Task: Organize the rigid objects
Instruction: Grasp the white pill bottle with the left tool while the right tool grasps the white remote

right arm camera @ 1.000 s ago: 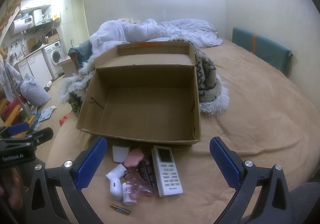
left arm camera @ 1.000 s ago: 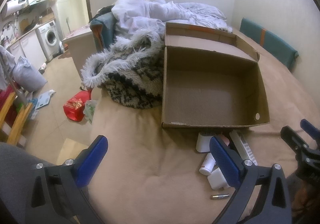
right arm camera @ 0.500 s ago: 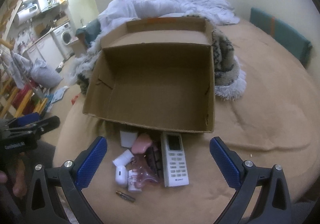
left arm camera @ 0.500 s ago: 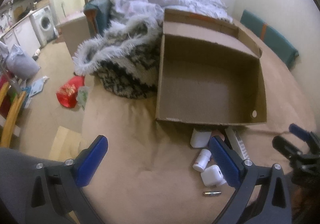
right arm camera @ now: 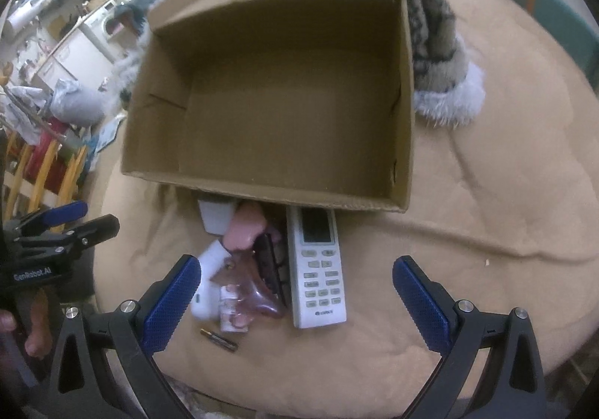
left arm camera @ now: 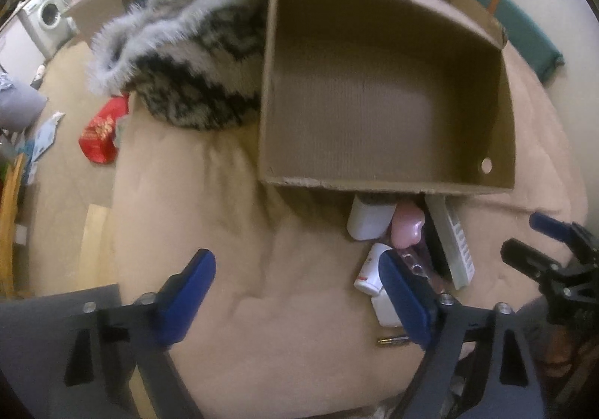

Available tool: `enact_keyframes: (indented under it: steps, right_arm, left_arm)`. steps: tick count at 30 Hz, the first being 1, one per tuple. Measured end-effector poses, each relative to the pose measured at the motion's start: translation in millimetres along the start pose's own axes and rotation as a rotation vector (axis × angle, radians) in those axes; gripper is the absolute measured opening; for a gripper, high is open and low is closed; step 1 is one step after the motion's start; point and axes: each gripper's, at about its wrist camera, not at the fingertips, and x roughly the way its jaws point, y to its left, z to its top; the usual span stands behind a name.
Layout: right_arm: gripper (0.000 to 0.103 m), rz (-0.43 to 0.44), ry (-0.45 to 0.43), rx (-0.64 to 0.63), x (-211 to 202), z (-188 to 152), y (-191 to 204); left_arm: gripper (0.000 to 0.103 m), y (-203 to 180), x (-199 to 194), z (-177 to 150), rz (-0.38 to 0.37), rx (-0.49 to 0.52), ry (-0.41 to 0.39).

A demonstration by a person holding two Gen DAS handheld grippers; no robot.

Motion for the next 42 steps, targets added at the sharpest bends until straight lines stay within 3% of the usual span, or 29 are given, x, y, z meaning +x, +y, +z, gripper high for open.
enact_keyframes:
  steps: [8,15,18,21,23,24,25,26,27,34,35,36,37,42]
  right_arm:
    - [0.103,0.024,0.052,0.134,30.4,-4.1,-25.6]
    - [0.103,0.017,0.064,0.154,33.4,-3.0,-32.8]
    - [0.103,0.02,0.066,0.154,35.0,-2.5,-33.5]
    - [0.103,0.024,0.067,0.157,37.8,-0.1,-35.6]
    - [0.103,0.03,0.09,0.157,45.5,3.6,-35.3]
    - [0.101,0.039,0.106,0.153,49.2,4.7,-36.2]
    - [0.093,0.053,0.122,0.149,53.6,6.1,-36.1]
    - [0.078,0.073,0.141,0.15,59.2,7.2,-36.0]
    - [0.075,0.085,0.158,0.154,65.0,7.5,-35.9]
    - [0.075,0.065,0.237,0.113,99.7,8.8,-24.4]
    - [0.072,0.069,0.244,0.115,103.3,8.6,-23.7]
    - [0.057,0.073,0.249,0.113,106.8,8.9,-22.9]
    - [0.052,0.071,0.25,0.108,109.1,9.7,-22.1]
    - [0.048,0.079,0.22,0.102,100.1,7.8,-22.7]
  left_arm:
    - [0.069,-18.7,49.8,10.4,-0.04,0.04,0.124]
    - [0.056,-54.2,97.2,3.8,-0.087,0.125,0.254]
    - [0.049,-59.5,109.0,-0.9,-0.091,0.141,0.283]
    - [0.033,-62.4,117.9,-4.7,-0.095,0.144,0.323]
    - [0.032,-61.3,117.6,-3.7,-0.099,0.132,0.316]
    - [0.029,-58.5,115.2,-2.3,-0.099,0.119,0.315]
    - [0.027,-56.3,113.6,-2.0,-0.099,0.107,0.315]
    - [0.026,-54.2,112.4,-1.2,-0.099,0.095,0.311]
    - [0.025,-49.9,109.7,1.0,-0.092,0.078,0.302]
    - [0.025,-31.2,101.5,3.9,-0.026,0.016,0.262]
    - [0.025,-27.5,100.1,3.3,-0.022,0.008,0.261]
    - [0.025,-25.6,99.8,2.6,-0.019,0.0,0.261]
    - [0.025,-19.5,96.5,3.2,-0.015,-0.011,0.259]
    - [0.024,-17.0,89.0,3.0,0.006,-0.049,0.226]
